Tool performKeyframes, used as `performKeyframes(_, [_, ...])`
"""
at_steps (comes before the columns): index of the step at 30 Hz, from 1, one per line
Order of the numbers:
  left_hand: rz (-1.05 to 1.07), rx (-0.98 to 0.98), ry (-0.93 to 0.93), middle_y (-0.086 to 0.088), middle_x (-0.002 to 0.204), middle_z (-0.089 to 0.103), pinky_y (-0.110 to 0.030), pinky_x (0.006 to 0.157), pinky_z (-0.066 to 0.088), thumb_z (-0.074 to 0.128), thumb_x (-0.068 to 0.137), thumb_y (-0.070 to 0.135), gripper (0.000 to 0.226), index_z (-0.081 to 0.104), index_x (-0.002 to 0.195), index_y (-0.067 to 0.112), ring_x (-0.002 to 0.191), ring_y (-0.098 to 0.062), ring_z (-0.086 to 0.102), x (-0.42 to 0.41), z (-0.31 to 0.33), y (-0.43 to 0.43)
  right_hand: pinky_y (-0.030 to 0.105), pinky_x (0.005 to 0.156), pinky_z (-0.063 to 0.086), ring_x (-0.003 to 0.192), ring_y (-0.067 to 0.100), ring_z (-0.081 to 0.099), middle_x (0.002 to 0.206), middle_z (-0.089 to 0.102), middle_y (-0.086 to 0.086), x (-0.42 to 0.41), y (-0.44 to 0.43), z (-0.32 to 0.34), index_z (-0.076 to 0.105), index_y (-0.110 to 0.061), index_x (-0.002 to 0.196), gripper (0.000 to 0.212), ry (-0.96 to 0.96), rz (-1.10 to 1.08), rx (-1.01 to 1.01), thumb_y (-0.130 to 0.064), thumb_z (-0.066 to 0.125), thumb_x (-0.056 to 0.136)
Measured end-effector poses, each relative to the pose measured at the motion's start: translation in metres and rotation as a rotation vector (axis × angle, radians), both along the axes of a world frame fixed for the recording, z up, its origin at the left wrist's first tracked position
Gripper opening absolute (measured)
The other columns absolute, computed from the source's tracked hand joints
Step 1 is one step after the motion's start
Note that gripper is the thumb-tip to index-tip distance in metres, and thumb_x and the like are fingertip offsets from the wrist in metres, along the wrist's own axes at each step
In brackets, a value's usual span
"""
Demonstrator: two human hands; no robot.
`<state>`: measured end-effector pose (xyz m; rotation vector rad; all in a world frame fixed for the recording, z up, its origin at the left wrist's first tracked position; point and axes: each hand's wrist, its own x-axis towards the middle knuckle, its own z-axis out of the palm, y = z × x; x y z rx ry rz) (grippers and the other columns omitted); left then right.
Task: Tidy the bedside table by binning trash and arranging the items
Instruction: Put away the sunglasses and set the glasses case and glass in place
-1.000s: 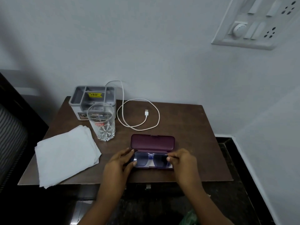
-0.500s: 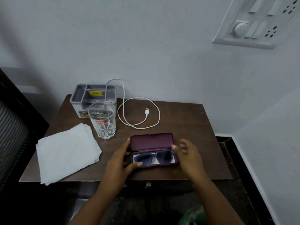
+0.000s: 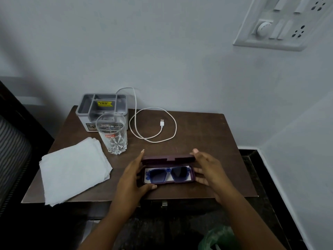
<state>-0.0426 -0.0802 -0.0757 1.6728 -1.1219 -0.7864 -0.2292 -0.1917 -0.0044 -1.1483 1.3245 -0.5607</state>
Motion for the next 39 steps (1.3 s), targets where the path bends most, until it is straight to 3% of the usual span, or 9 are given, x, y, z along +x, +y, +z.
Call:
performKeyframes(4, [0.028,-0.034,-0.025,0.023,0.123,0.046,-0.003,0.088,0.042,0.083,0.061,0.002,0.088,0.044,0.132,0.037,0.11,0.011,0.051,-0.004,0.003,0.001,0.033,0.087,0.052,0.1,0.008,0.06,0.104,0.064,-0.013,-0.004,0.009,-0.006,0.063,-0.034,0.102,0.016,0.018,-0.001,-0.091,-0.036,0.06,0.087])
performKeyframes(8, [0.058,-0.08,-0.134,0.021,0.116,0.052,-0.004,0.089,0.041,0.084,0.06,0.006,0.069,0.053,0.109,0.042,0.107,0.01,0.051,-0.003,0.004,-0.001,0.03,0.087,0.05,0.097,0.006,0.059,0.104,0.061,-0.009,-0.008,0.018,-0.01,0.06,-0.024,0.113,0.026,-0.051,-0.021,-0.033,-0.016,0.06,0.089])
performKeyframes(11, [0.064,-0.073,-0.14,0.018,0.119,0.054,-0.01,0.095,0.042,0.084,0.06,0.006,0.066,0.055,0.108,0.041,0.111,0.009,0.05,-0.003,0.003,0.001,0.026,0.084,0.05,0.093,0.006,0.06,0.104,0.061,-0.005,-0.011,0.024,-0.016,0.059,-0.018,0.115,0.032,-0.093,-0.057,-0.018,-0.002,0.058,0.088])
performKeyframes(16, [0.266,0.0,0.077,0.008,0.111,0.059,-0.008,0.08,0.047,0.077,0.073,0.023,0.045,0.061,0.116,0.023,0.099,0.0,0.059,-0.016,0.015,0.004,0.025,0.079,0.054,0.094,0.014,0.062,0.106,0.064,0.01,-0.011,0.028,-0.026,0.06,-0.007,0.116,0.03,-0.149,-0.174,0.025,-0.003,0.06,0.087])
performKeyframes(21, [0.339,0.127,0.38,0.006,0.101,0.074,-0.038,0.095,0.051,0.072,0.064,0.052,0.037,0.073,0.097,0.035,0.097,-0.01,0.068,-0.014,0.014,0.006,0.032,0.089,0.048,0.098,0.019,0.062,0.107,0.065,0.012,-0.007,0.03,-0.033,0.057,-0.001,0.121,0.036,-0.185,-0.23,0.055,-0.002,0.062,0.085])
performKeyframes(27, [0.42,0.153,0.497,-0.005,0.099,0.074,-0.036,0.095,0.05,0.074,0.076,0.013,0.031,0.071,0.107,0.01,0.091,-0.012,0.067,-0.013,0.018,0.002,0.029,0.085,0.05,0.085,0.013,0.061,0.093,0.066,0.003,-0.006,0.031,-0.036,0.056,0.003,0.122,0.038,-0.202,-0.264,0.066,0.004,0.06,0.085])
performKeyframes(32, [0.458,0.163,0.533,-0.006,0.097,0.073,-0.032,0.09,0.051,0.075,0.074,0.01,0.034,0.07,0.108,0.006,0.086,-0.012,0.066,-0.01,0.019,0.001,0.031,0.09,0.047,0.083,0.011,0.061,0.102,0.065,0.011,-0.006,0.029,-0.038,0.055,0.003,0.123,0.039,-0.212,-0.265,0.083,0.004,0.06,0.085])
performKeyframes(35, [0.469,0.164,0.537,-0.007,0.098,0.072,-0.033,0.09,0.051,0.075,0.074,0.009,0.034,0.069,0.108,0.006,0.089,-0.015,0.066,-0.009,0.021,0.001,0.019,0.077,0.055,0.081,0.01,0.06,0.105,0.064,0.013,-0.005,0.027,-0.039,0.054,0.004,0.124,0.04,-0.21,-0.256,0.077,0.005,0.059,0.084])
performKeyframes(39, [0.456,0.158,0.506,-0.005,0.095,0.073,-0.029,0.085,0.05,0.074,0.075,0.007,0.033,0.07,0.107,0.006,0.081,-0.009,0.064,-0.011,0.024,0.003,0.01,0.067,0.052,0.08,0.01,0.06,0.105,0.064,0.014,-0.004,0.028,-0.041,0.054,0.005,0.124,0.04,-0.204,-0.254,0.05,0.007,0.059,0.084])
